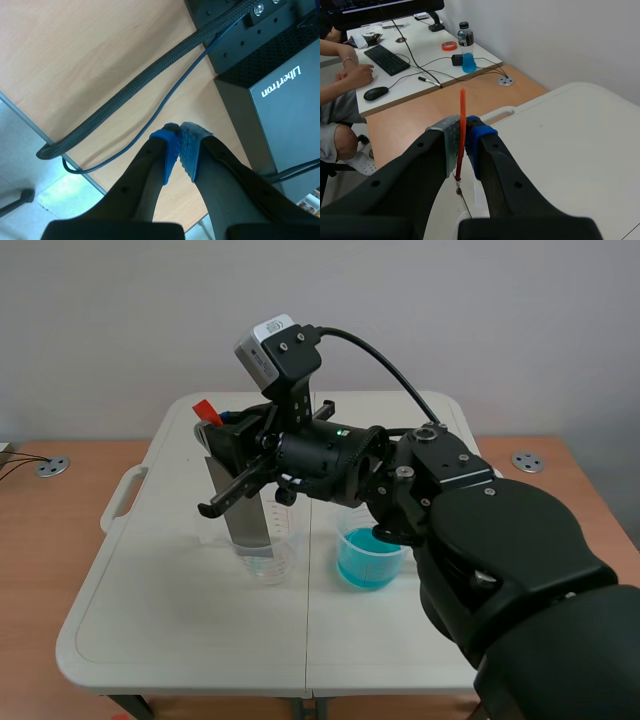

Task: Hold the metal plate by the orange handle, dip it into the blue solution, take it out and point at it, then put the plate back in the beaker on the left.
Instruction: 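Put the plate into the left beaker, then return to the home posture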

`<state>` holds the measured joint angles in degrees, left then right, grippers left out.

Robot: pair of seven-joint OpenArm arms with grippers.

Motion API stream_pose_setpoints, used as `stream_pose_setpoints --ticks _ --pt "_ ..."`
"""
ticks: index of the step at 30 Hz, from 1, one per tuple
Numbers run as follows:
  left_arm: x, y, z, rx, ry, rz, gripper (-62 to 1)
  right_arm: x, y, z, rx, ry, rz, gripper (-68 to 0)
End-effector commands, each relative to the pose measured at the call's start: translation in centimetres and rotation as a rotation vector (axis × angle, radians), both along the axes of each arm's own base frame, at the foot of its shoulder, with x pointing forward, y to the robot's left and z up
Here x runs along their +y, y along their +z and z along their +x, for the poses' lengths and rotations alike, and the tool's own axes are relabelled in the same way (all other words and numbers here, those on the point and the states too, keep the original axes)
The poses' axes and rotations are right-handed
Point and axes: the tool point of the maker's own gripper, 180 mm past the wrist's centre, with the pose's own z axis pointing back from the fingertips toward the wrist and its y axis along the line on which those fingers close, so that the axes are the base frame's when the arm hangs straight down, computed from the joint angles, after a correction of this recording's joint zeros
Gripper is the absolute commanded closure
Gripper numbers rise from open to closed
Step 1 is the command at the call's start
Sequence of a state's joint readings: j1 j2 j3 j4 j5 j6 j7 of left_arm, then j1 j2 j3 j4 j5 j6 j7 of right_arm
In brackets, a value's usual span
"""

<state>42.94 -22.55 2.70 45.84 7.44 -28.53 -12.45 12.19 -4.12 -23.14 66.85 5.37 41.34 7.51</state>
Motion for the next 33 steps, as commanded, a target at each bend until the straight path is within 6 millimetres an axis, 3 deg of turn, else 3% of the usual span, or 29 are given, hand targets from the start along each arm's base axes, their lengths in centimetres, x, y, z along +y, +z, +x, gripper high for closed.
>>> stream_pose_setpoints --ticks 1,12,24,33 --pt "-0.1 0.3 -0.1 -0.002 0.004 -0.01 -0.6 0.2 1.3 0.6 -0.025 -0.002 0.035 -1.3" --pt "-0.1 0.3 -0.1 -0.003 0.005 -0.011 -0.6 -0.1 -0.9 0.7 0.025 -0.028 0.029 -1.3" --pt "-0.1 0.3 -0.1 -0.003 0.005 -0.011 -0.6 -0.8 -1.7 1.4 0.032 -0.079 0.002 -1.5" --pt "-0.1 0.3 -0.1 -0.003 0.005 -0.011 -0.6 -0.8 -1.9 1.4 0.029 -0.078 -0.006 -16.6"
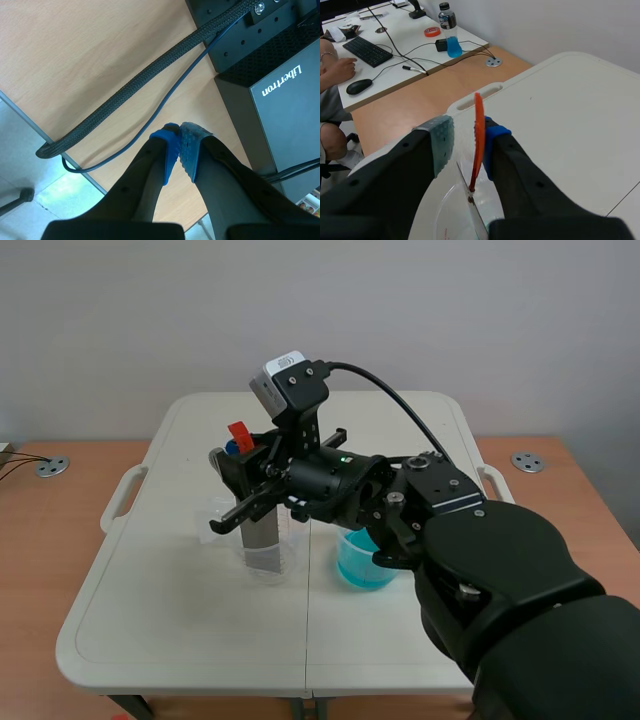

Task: Hold the metal plate by the orange handle, dip it into the blue solution, take it out and point at it, then put the plate back in the beaker on the left.
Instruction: 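Return to the home posture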

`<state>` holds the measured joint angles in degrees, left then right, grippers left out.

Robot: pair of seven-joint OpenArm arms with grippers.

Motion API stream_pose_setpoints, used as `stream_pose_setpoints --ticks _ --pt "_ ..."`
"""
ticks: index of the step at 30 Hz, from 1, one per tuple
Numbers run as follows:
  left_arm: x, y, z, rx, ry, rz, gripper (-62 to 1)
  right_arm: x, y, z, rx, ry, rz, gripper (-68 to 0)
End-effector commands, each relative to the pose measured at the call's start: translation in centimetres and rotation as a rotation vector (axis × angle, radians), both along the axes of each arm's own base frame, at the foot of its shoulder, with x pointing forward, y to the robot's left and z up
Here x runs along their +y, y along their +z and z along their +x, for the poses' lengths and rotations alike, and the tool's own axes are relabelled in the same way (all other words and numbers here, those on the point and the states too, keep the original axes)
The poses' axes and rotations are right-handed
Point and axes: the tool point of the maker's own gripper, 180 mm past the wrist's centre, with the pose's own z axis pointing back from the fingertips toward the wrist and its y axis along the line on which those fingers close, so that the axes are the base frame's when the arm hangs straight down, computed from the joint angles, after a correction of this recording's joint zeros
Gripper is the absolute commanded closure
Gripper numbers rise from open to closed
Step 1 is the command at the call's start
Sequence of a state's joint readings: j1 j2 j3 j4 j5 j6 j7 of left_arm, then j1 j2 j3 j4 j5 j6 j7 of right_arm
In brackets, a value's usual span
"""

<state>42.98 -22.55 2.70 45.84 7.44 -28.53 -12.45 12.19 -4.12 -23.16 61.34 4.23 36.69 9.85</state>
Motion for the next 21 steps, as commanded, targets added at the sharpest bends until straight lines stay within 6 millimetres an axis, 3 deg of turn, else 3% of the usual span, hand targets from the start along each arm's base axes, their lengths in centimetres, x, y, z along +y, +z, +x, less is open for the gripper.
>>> stream_pose_setpoints --ticks 1,7,9,11,15,21 --pt "-0.1 0.3 -0.1 -0.003 0.005 -0.011 -0.6 0.0 1.1 0.6 -0.029 0.0 0.018 -17.9" --pt "-0.1 0.2 -0.1 -0.003 0.005 -0.01 -1.3 -0.7 1.0 0.9 -0.038 -0.006 0.005 -27.5" --pt "-0.1 0.2 -0.1 -0.003 0.005 -0.01 -6.0 -1.1 0.9 1.0 -0.042 -0.009 -0.004 -30.9" --pt "-0.1 0.2 -0.1 -0.003 0.005 -0.01 -17.6 -1.6 0.8 1.2 -0.047 -0.012 -0.014 -32.3" --pt "-0.2 0.2 -0.1 -0.003 0.015 -0.012 -62.3 -2.6 0.6 1.4 -0.06 -0.019 -0.027 -32.4" --pt "-0.6 0.2 0.0 -0.007 0.037 -0.019 -62.3 -4.4 0.4 2.0 -0.071 -0.049 -0.042 -32.4"
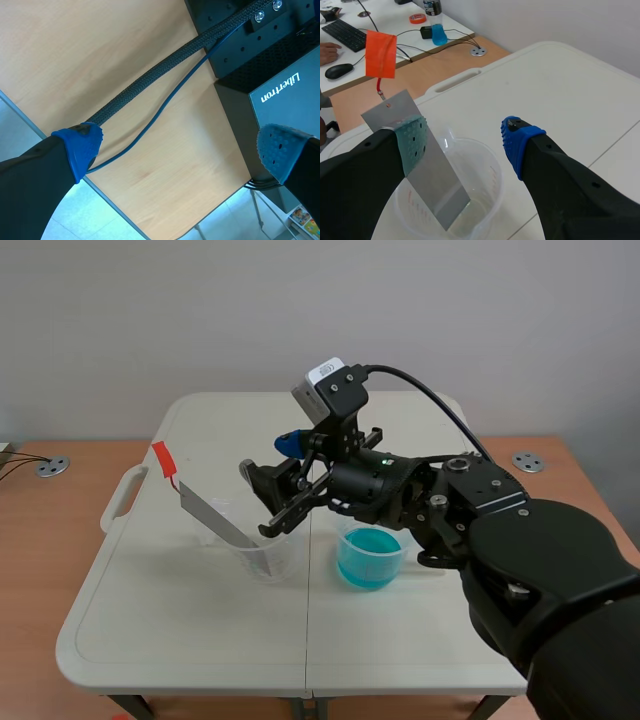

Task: Hold the metal plate by the orange handle, dip it into the blue solution, take it out and point at it, then put the plate back in the beaker on the left.
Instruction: 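Return to the home posture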

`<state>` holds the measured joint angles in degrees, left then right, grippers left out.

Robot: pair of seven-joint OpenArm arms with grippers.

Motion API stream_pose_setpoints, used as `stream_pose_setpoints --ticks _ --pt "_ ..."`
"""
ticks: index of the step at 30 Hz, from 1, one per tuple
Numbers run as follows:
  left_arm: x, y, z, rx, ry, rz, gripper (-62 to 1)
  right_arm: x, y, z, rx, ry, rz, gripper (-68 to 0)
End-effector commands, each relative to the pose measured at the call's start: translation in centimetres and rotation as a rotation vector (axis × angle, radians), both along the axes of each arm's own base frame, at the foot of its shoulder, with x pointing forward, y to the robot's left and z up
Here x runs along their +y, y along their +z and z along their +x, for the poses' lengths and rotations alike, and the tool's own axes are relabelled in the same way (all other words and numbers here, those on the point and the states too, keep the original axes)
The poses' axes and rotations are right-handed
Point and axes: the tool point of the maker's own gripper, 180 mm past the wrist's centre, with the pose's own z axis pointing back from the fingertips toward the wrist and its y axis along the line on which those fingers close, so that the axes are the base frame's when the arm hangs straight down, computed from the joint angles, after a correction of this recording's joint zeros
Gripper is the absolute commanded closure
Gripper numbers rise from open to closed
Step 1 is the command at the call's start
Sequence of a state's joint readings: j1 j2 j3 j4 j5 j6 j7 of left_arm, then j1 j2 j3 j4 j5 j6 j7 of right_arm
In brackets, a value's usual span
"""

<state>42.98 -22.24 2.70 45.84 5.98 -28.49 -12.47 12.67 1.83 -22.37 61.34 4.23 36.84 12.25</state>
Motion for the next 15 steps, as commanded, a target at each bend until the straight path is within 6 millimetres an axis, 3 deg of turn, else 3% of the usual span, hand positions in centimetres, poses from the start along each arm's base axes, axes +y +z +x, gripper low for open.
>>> stream_pose_setpoints --ticks 1,3,6,11,15 --pt "-0.3 0.2 -0.2 -0.002 0.009 -0.012 -62.3 -0.9 1.4 1.2 -0.043 -0.021 0.02 -32.4" --pt "-0.4 0.2 -0.2 -0.002 0.009 -0.012 -62.3 -1.5 1.7 1.4 -0.055 -0.032 0.028 -34.2" --pt "-0.4 0.2 -0.2 -0.002 0.009 -0.011 -62.3 -2.2 2.4 1.7 -0.087 -0.046 0.057 -43.6" --pt "-0.4 0.2 -0.2 -0.002 0.009 -0.012 -62.3 -3.6 3.3 2.0 -0.129 -0.066 0.081 -53.5" --pt "-0.4 0.2 -0.2 -0.002 0.01 -0.012 -62.3 -4.6 3.4 2.2 -0.124 -0.08 0.088 -66.8"
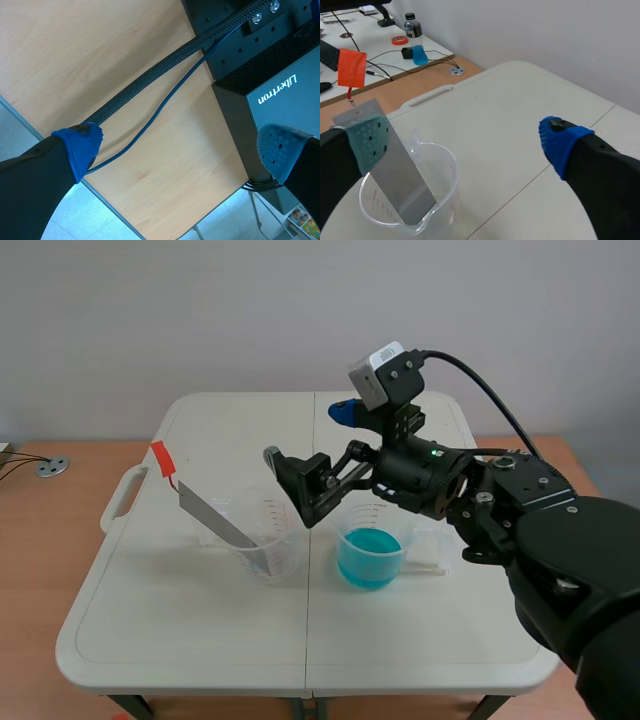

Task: Hold the metal plate by the orange handle, dip it into the blue solution, take it out and point at it, then put the plate back in the beaker on the left.
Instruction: 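Return to the home posture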

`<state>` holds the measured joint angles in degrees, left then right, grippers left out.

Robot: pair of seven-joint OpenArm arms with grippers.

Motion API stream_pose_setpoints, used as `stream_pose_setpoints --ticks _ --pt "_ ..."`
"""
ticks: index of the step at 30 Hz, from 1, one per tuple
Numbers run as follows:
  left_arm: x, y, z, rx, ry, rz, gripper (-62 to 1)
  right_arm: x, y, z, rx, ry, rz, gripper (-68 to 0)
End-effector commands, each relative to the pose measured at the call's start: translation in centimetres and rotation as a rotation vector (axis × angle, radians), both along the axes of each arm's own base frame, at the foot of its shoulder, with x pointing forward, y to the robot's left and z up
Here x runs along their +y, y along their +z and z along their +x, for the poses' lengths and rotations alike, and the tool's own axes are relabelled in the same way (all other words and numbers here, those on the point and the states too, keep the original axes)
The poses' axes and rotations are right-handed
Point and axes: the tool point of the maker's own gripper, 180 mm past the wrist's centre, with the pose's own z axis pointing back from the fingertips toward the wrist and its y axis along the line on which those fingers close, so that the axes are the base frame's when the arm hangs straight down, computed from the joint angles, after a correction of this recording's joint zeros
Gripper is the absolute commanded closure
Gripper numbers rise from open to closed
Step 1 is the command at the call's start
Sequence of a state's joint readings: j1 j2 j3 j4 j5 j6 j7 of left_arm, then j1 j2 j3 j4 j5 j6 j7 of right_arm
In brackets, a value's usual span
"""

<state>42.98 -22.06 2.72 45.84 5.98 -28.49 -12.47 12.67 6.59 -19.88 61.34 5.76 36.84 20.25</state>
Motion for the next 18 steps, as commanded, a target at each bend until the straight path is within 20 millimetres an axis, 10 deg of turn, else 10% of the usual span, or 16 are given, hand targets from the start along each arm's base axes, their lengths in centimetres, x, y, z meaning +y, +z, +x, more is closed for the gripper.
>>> stream_pose_setpoints --ticks 1,10,18 --pt "-0.2 0.2 -0.2 -0.002 0.008 -0.01 -62.3 -0.8 1.7 0.9 -0.044 -0.013 0.017 -66.4" --pt "1.2 0.5 3.4 -0.101 0.068 -0.004 -62.3 -4.8 2.7 0.0 -0.095 -0.1 -0.052 -66.4" --pt "9.2 5.9 15.7 -0.449 0.294 0.054 -62.3 -8.2 3.5 -2.2 -0.085 -0.194 -0.127 -66.4"
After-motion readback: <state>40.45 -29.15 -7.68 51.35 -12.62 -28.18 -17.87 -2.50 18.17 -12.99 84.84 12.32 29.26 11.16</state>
